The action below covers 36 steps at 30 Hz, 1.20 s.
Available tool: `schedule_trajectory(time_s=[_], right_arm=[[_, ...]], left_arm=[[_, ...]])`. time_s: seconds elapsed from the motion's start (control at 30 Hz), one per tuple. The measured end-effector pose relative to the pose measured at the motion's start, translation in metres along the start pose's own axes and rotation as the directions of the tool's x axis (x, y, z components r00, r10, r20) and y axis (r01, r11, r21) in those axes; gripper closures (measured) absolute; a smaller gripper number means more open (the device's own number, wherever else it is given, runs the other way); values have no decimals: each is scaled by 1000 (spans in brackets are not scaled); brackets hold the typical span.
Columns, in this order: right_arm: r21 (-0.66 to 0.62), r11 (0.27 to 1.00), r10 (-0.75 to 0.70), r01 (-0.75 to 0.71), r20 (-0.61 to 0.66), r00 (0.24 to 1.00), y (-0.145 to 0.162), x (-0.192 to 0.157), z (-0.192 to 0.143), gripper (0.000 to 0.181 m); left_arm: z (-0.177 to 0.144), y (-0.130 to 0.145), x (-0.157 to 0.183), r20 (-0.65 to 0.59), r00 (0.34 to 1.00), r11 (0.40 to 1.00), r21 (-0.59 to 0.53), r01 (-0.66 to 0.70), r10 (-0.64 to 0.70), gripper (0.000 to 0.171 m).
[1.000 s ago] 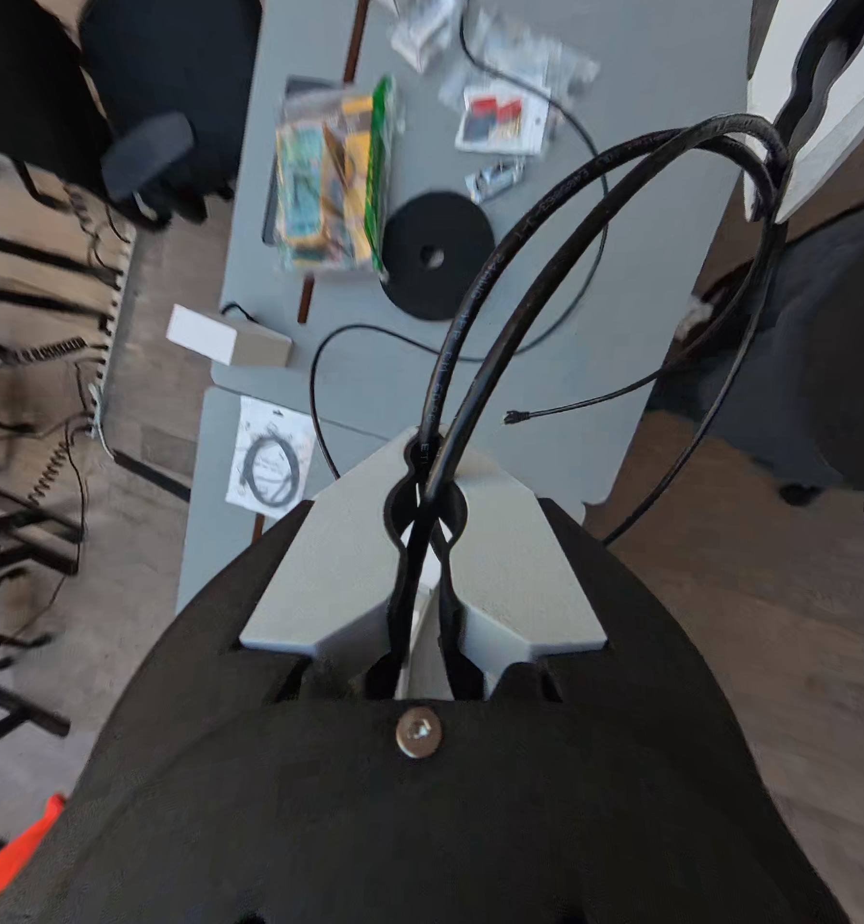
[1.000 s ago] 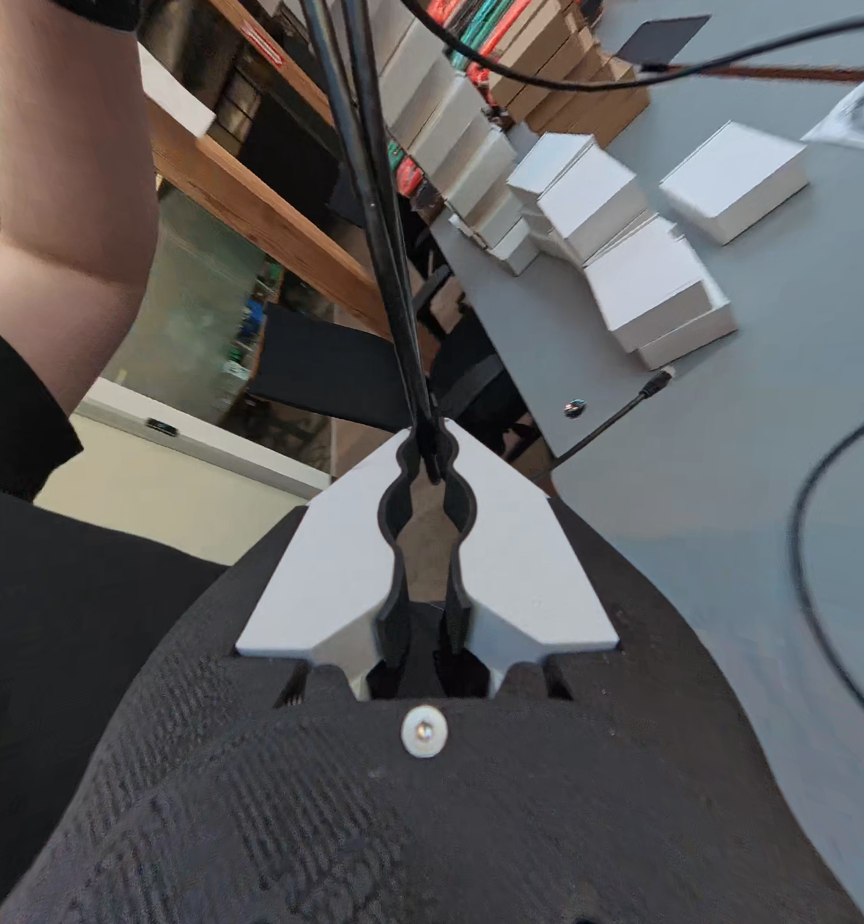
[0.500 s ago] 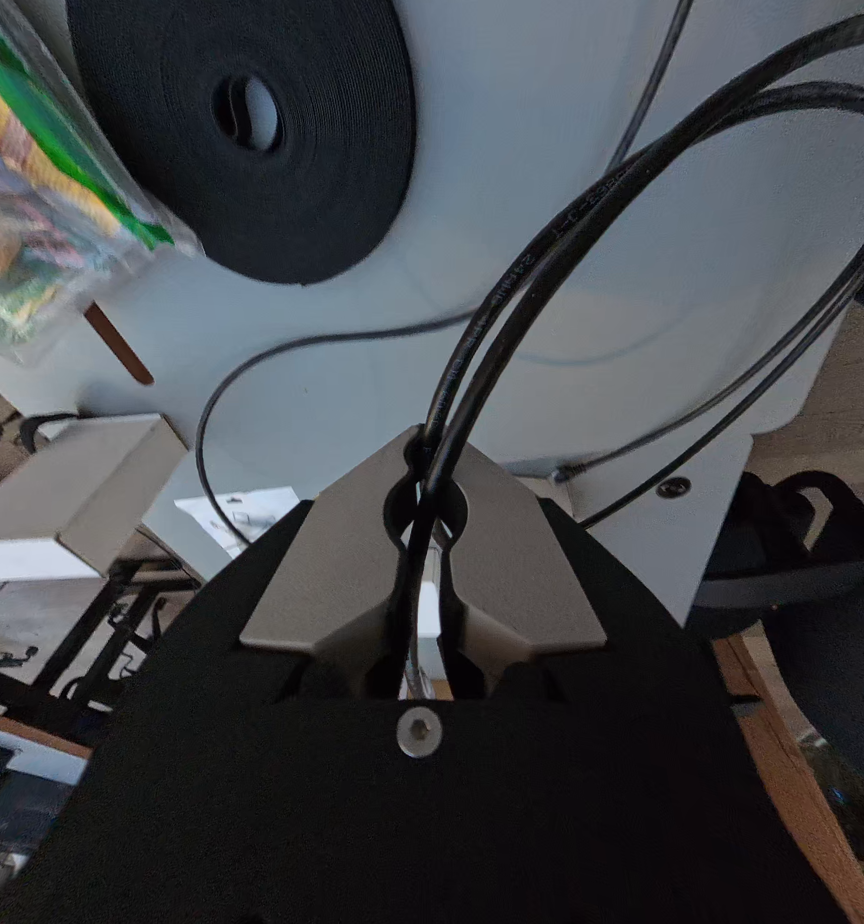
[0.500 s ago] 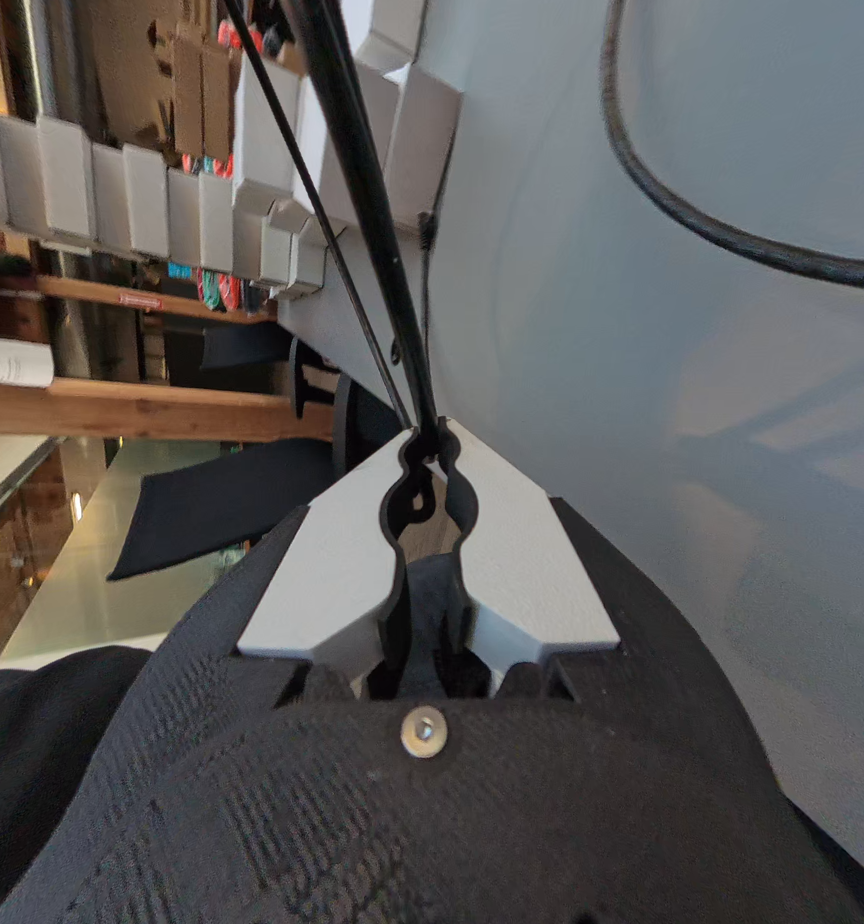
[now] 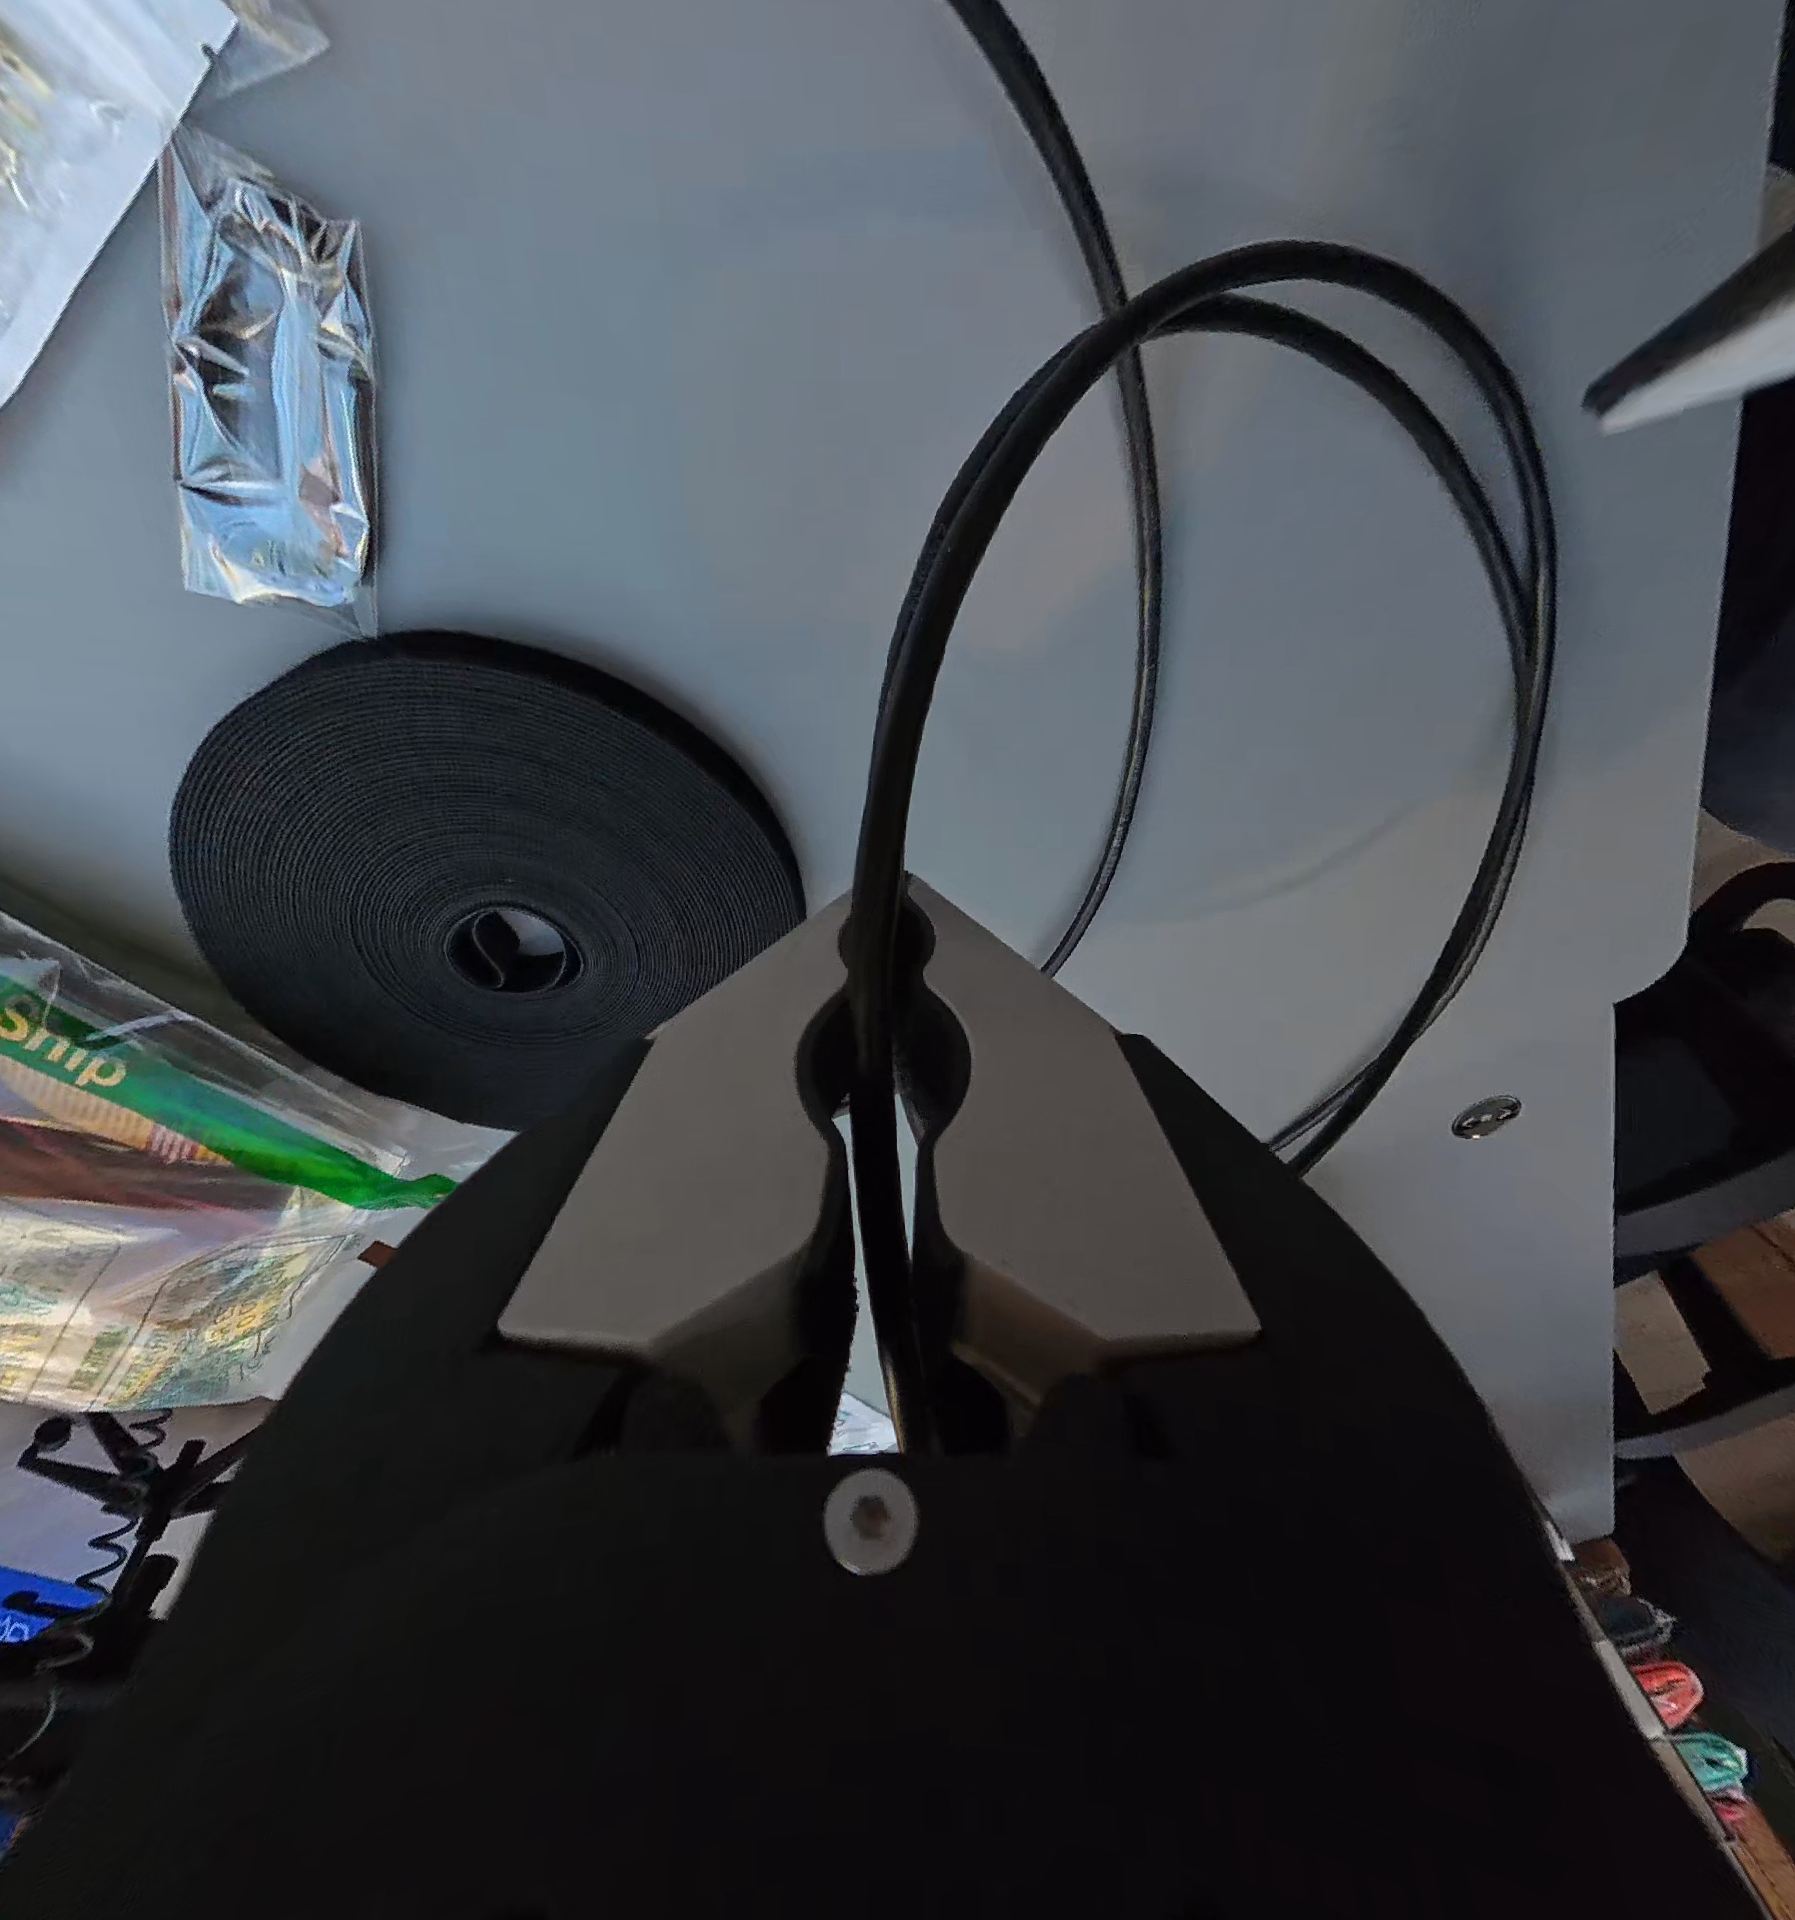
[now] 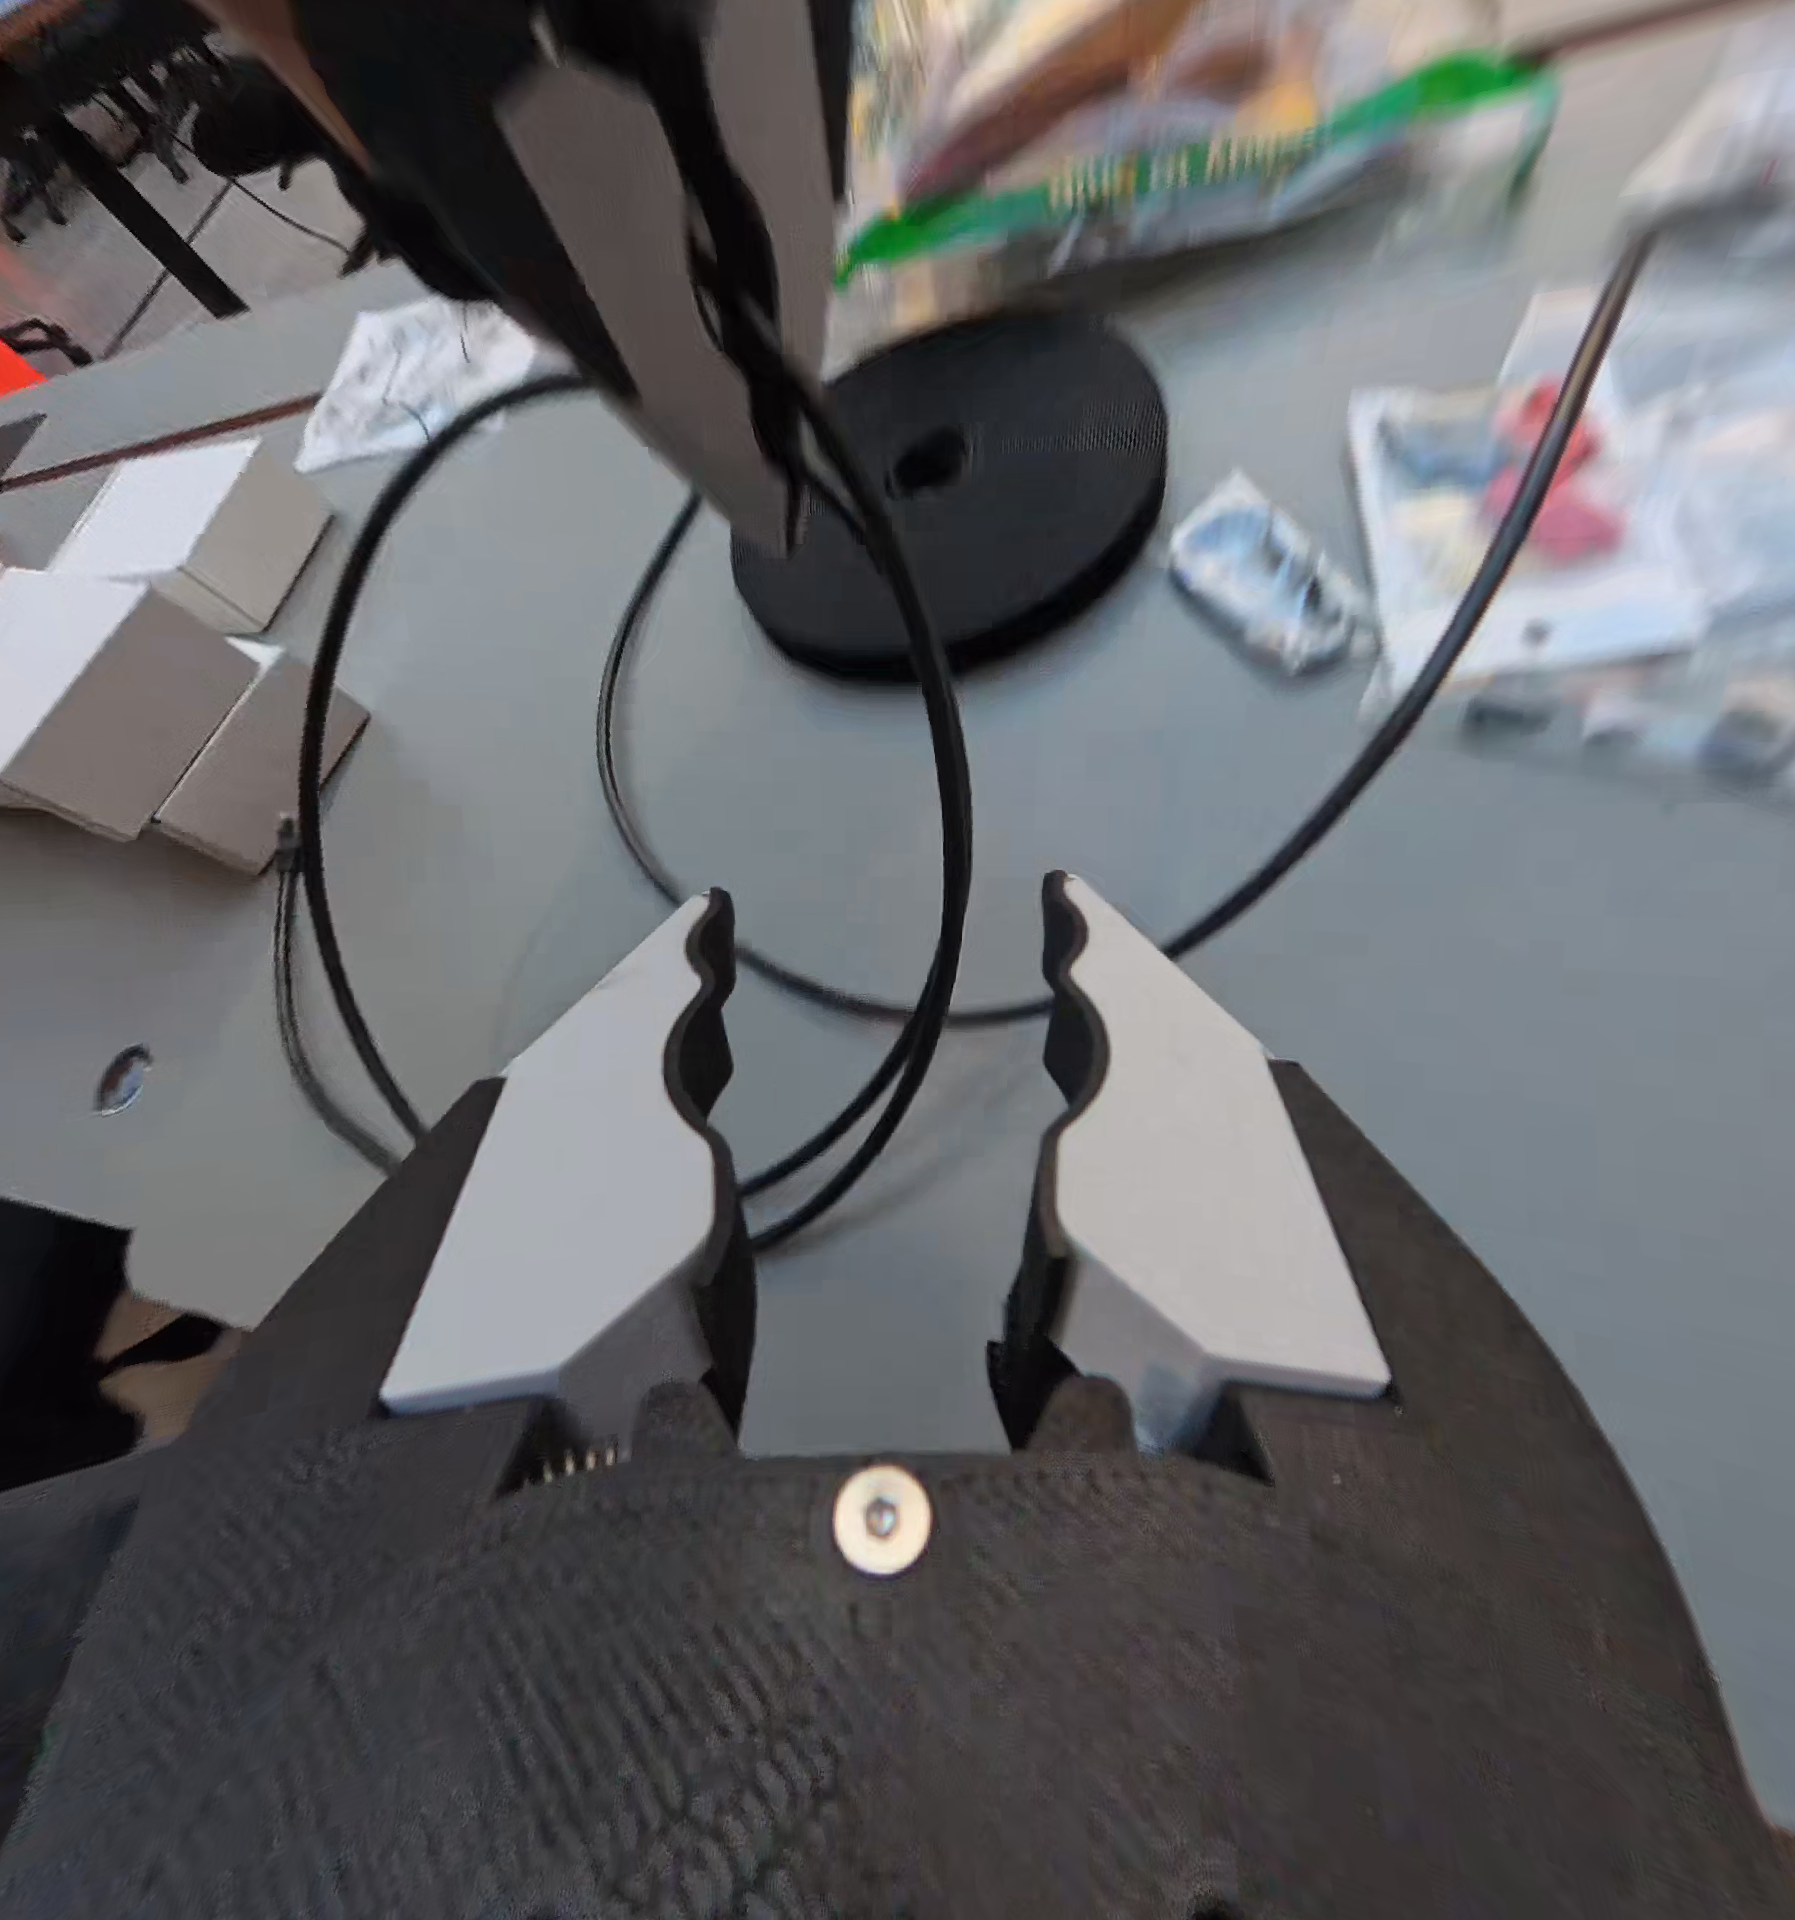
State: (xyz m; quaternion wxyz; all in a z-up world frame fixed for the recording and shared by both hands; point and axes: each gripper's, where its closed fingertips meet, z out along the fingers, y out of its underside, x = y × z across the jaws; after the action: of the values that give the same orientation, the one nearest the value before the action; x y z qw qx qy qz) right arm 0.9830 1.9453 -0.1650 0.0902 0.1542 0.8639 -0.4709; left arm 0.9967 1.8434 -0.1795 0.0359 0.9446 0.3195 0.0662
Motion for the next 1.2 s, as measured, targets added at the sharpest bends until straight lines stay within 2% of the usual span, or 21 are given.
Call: schedule_trajectory(time_s=[0.07,0.1,0.17,0.27,0.3,0.37,0.43,0.57,0.63,0.73,0.8,0.87,0.93,1.03,1.1,1.2], right_arm=[[41,988,-148,150,-57,987,-35,6,12,113],[19,979,-201,204,-91,975,-42,13,23,106],[-39,964,-267,264,-119,956,-43,24,44,110],[-75,949,-311,307,-60,948,-41,16,63,147],[-89,941,-333,326,-82,939,-42,18,63,159],[-38,929,-369,367,-106,923,-54,16,58,181],[17,939,-340,344,-110,934,-63,15,50,181],[91,974,-193,208,-150,970,-74,41,30,181],[138,984,-98,117,-133,986,-80,50,22,181],[187,981,-25,49,-127,992,-89,57,12,181],[219,976,32,-5,-119,992,-94,62,7,181],[233,970,94,-67,-108,990,-97,69,2,181],[252,959,153,-127,-86,984,-103,73,-4,181],[288,940,214,-181,-87,973,-121,82,-19,181],[331,920,251,-209,-87,964,-141,91,-34,181],[396,877,317,-271,-53,947,-175,105,-59,181]], left_arm=[[-4,-6,2,-18,1000,1000,6,1,0,171],[-6,-9,4,-32,999,1000,9,6,-6,171],[-13,-14,9,-77,996,999,24,37,-35,171],[-25,-30,17,-167,980,988,89,123,-107,171],[-29,-36,20,-204,970,980,119,160,-133,171],[-39,-44,27,-282,943,960,166,228,-175,171],[-51,-39,35,-352,914,941,189,281,-202,171],[-73,0,50,-492,827,883,215,417,-271,166],[-86,12,69,-626,734,820,255,512,-264,155],[-104,11,99,-781,600,691,338,639,-174,146],[-104,3,113,-808,578,603,405,687,-116,143],[-95,-9,120,-797,597,523,473,709,-88,142],[-99,-28,122,-799,601,389,544,743,-31,147],[-129,-49,125,-836,535,192,548,814,121,152],[-150,-52,128,-833,516,134,545,828,199,158],[-178,-45,133,-817,524,155,566,810,242,158]])
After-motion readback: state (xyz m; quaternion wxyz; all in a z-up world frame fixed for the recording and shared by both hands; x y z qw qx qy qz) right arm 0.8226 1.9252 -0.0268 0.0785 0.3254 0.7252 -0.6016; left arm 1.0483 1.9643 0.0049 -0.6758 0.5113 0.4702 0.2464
